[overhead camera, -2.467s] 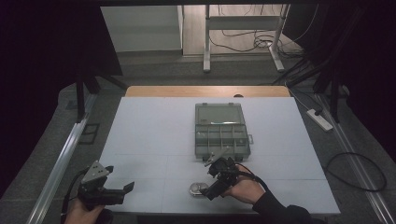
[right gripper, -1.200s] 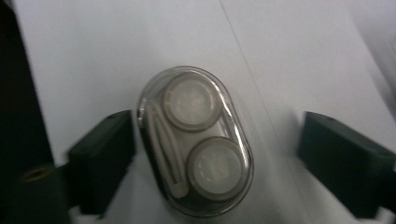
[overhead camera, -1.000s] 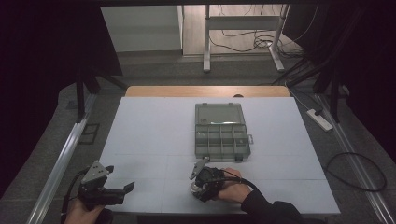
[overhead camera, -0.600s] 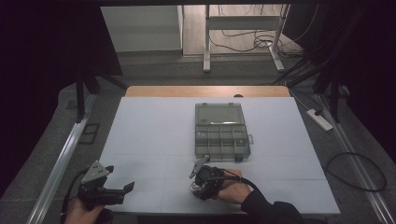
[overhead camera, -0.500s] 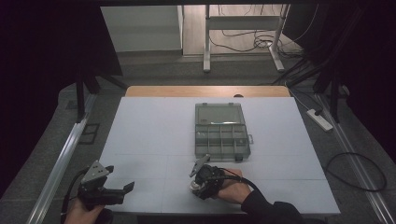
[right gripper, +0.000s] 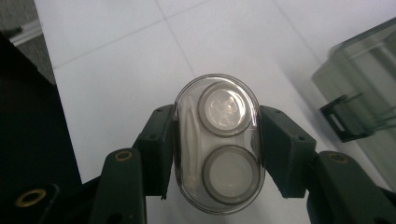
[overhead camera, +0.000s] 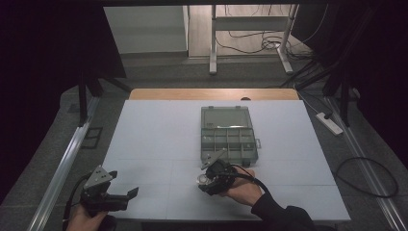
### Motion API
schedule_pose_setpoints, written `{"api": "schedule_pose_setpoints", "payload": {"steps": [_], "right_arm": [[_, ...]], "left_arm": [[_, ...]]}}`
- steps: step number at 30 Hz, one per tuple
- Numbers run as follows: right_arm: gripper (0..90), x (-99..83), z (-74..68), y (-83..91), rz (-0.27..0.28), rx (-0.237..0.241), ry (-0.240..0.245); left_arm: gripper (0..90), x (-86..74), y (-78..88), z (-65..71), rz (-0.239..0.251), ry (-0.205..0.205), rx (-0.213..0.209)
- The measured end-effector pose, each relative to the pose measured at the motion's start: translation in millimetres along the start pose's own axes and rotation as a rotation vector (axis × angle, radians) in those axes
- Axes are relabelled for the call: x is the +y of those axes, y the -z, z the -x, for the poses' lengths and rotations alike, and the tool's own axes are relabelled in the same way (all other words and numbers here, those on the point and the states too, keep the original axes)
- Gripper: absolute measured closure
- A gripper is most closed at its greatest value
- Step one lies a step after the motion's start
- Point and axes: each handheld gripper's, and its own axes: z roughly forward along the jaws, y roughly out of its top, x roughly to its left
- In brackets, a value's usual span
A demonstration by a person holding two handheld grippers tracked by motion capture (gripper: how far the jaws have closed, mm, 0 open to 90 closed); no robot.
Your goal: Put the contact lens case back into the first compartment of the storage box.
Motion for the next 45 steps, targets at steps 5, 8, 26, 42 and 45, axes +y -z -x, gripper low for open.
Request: {"api": "schedule_pose_setpoints", "payload": {"steps": [5, 8, 26, 42, 45], "right_arm": [[48.3, 3.0, 8.5, 7.5, 0.033, 0.0, -0.037], [48.4, 4.4, 14.4, 10.6, 0.051, 0.012, -0.07], [48.6, 10.5, 50.1, 18.7, 0.098, -0.072, -0.152], [48.7, 23.7, 71.1, 16.9, 0.114, -0.129, -0.208], [48.7, 28.9, 74.9, 16.5, 0.132, -0.148, -0.214]], "left_arm": [[4.3, 0.1, 0.0, -0.1, -0.001, 0.001, 0.0], [4.3, 0.0, 0.0, 0.0, 0.0, 0.0, 0.0], [4.2, 0.0, 0.1, 0.5, 0.003, -0.004, 0.002], [4.2, 0.2, -0.1, 0.3, 0.003, -0.003, 0.001], [4.2, 0.2, -0.4, 0.4, 0.003, -0.003, 0.002]]}}
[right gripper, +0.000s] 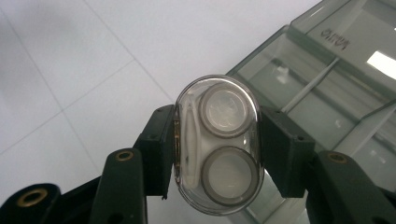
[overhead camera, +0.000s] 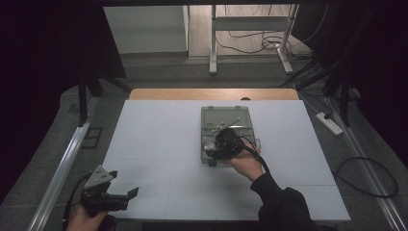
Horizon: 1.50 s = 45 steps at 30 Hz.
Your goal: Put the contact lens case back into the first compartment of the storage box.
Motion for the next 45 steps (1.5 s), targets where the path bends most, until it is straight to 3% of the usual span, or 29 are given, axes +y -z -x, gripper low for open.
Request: {"api": "schedule_pose_setpoints", "payload": {"steps": [11, 17, 45], "right_arm": [[48.7, 11.5, 5.6, -9.6, 0.016, -0.026, -0.027], [48.7, 20.5, 9.9, -16.8, 0.029, -0.041, -0.067], [48.7, 42.1, 26.8, -52.2, 0.012, -0.139, -0.146]], "left_arm": [[4.2, 0.0, -0.1, 0.2, 0.0, -0.002, 0.001], [4.2, 0.1, -0.2, 0.0, -0.001, -0.001, 0.002], [4.8, 0.3, -0.6, 1.1, -0.003, -0.006, 0.013]]}}
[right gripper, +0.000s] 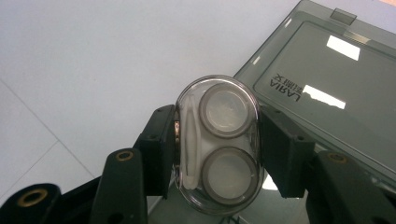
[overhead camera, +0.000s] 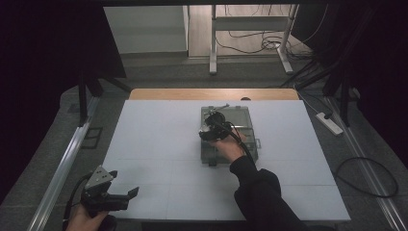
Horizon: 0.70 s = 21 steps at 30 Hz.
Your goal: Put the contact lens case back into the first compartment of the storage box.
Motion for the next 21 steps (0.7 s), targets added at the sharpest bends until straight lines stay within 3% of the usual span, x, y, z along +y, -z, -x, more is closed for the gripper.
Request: {"api": "schedule_pose_setpoints", "payload": {"steps": [15, 21], "right_arm": [[48.6, -1.2, -1.1, -16.6, -0.018, -0.049, -0.016], [47.5, -1.6, -0.7, -16.8, -0.022, -0.041, -0.026]], "left_arm": [[5.0, 0.1, -0.1, 1.4, -0.003, -0.014, 0.004], [5.1, 0.0, 0.1, 1.3, -0.001, -0.013, 0.004]]}}
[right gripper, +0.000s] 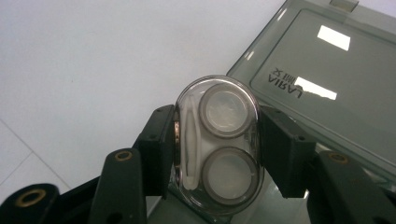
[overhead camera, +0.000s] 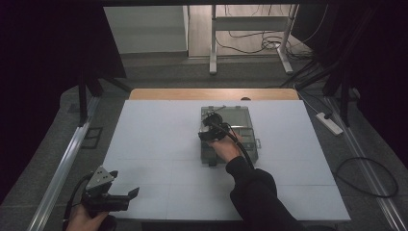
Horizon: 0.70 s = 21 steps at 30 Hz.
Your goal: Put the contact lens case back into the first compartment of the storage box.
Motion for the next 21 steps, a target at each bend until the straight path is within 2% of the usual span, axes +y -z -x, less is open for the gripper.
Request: {"api": "schedule_pose_setpoints", "payload": {"steps": [2, 3, 6, 9, 10, 13, 15, 18, 21], "right_arm": [[47.1, 0.0, 0.1, 0.6, -0.002, 0.003, -0.001], [42.9, 0.5, 0.2, 2.9, 0.009, 0.002, -0.005], [39.6, 1.9, 1.3, 6.9, 0.024, 0.009, -0.009], [36.6, 3.4, 3.0, 12.6, 0.027, 0.044, -0.006], [34.2, 3.2, 3.3, 14.1, 0.021, 0.059, 0.006], [31.5, 2.6, 2.6, 15.3, 0.018, 0.061, 0.024], [27.5, 1.9, 1.8, 15.8, 0.004, 0.059, 0.046], [20.0, 0.5, 0.0, 16.8, -0.028, 0.082, 0.072], [15.5, -1.0, -1.3, 18.5, -0.036, 0.096, 0.081]], "left_arm": [[5.1, 0.0, 0.0, -0.1, 0.0, 0.001, -0.001], [5.1, 0.0, 0.0, -0.2, 0.001, 0.002, -0.001], [5.1, 0.0, 0.1, -0.1, 0.0, 0.001, -0.001], [5.1, 0.1, 0.1, -0.2, 0.0, 0.002, -0.001], [5.2, 0.0, 0.1, -0.2, 0.0, 0.003, -0.001], [5.2, 0.1, 0.1, -0.1, 0.0, 0.003, 0.0], [5.2, 0.1, 0.1, 0.0, 0.0, 0.002, 0.001], [5.2, 0.1, 0.1, -0.1, 0.0, 0.003, 0.001], [5.3, 0.0, 0.2, 0.0, 0.0, 0.003, 0.002]]}}
